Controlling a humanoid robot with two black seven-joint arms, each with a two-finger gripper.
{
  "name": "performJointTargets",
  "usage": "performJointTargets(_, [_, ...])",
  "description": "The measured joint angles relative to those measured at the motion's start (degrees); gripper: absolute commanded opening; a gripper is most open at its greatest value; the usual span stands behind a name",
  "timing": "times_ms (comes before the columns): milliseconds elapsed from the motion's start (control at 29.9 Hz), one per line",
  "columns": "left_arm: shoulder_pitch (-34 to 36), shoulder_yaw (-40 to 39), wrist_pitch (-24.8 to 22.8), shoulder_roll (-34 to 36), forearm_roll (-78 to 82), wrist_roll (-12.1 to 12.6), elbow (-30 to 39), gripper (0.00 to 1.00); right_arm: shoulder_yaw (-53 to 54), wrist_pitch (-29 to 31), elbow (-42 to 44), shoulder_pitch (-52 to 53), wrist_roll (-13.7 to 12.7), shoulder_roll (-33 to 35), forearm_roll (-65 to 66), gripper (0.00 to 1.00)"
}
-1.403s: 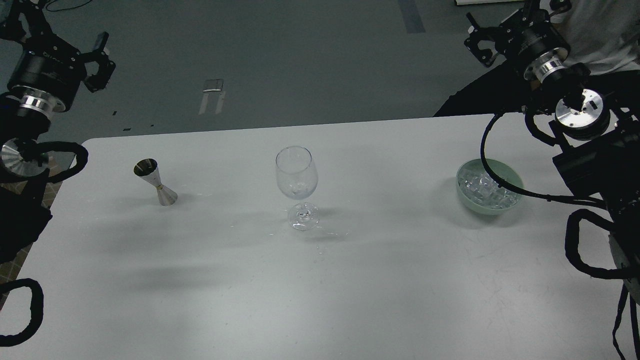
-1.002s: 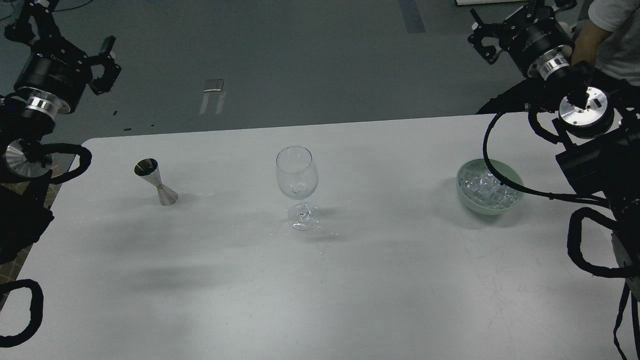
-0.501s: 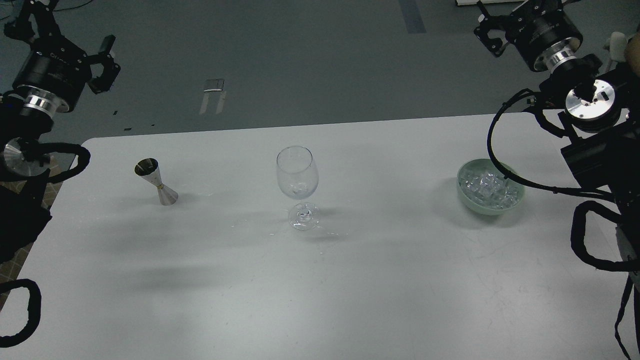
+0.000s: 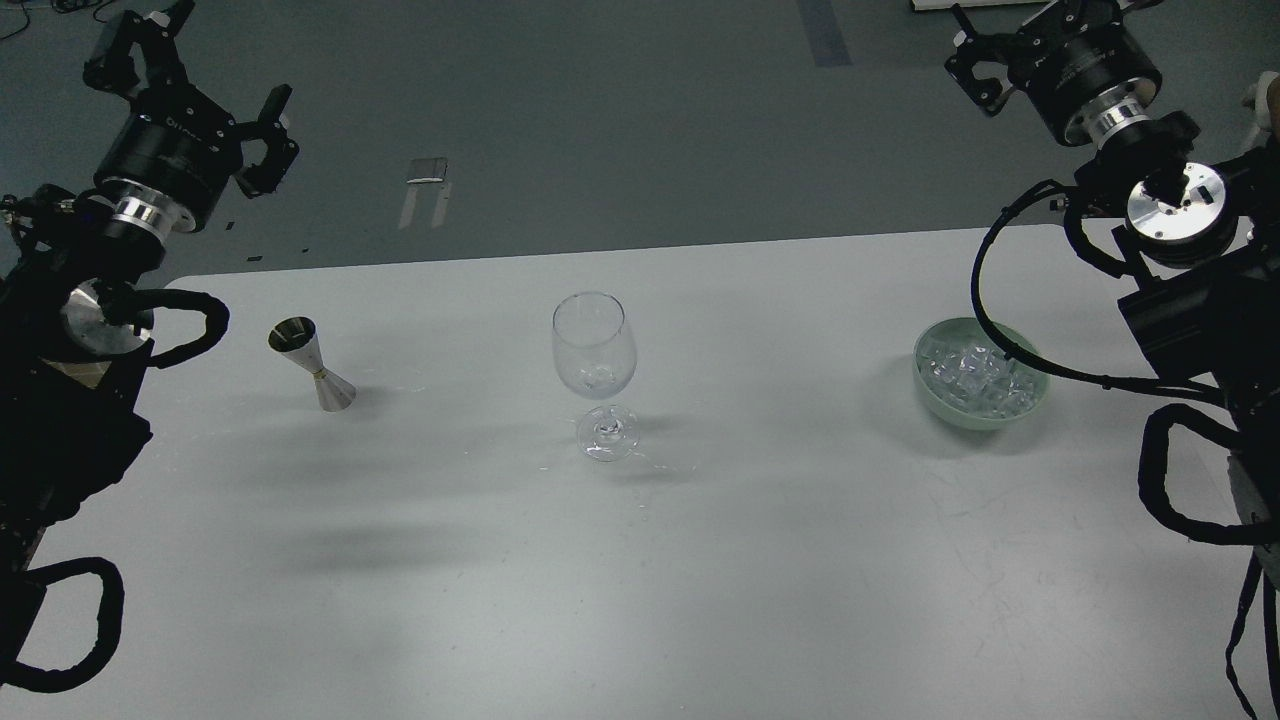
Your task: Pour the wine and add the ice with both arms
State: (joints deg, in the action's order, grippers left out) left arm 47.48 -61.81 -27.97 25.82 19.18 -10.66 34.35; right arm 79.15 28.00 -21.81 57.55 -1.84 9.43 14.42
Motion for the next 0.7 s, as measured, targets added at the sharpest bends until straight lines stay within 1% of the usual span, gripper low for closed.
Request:
performJointTargets(167, [1.2,2.73,-0.05,-0.77,-0.18,0.05,0.37,0.98,-0.62,0.0,-0.69,-0.17,0.0,-0.18,0.04,1.0])
performJointTargets(301, [0.55,2.82,-0.05,0.32,-0.43,0.05,3.44,0.98,-0.65,0.0,-1.61,-1.7,0.0,-0.17,0.04,1.0])
performJointTargets(401, [-0.91,2.56,-0.06,3.35,-1.25,0.05,5.13,0.98,-0.51,0.0,-3.89,-3.54,0.0,0.05,0.03,1.0])
performJointTargets(535, [-5.22,2.46,-0.04,8.61,-4.06,0.08,7.56,0.98,-0.07,0.0,-7.41,-6.51,0.0,0.33,-0.01,1.0])
performJointTargets(702, [-11.38,2.43,-0.04,15.76,-10.03,0.09,13.46,0.98,0.23,0.0,-8.29,-8.03,0.02,0.36,-0.05,1.0])
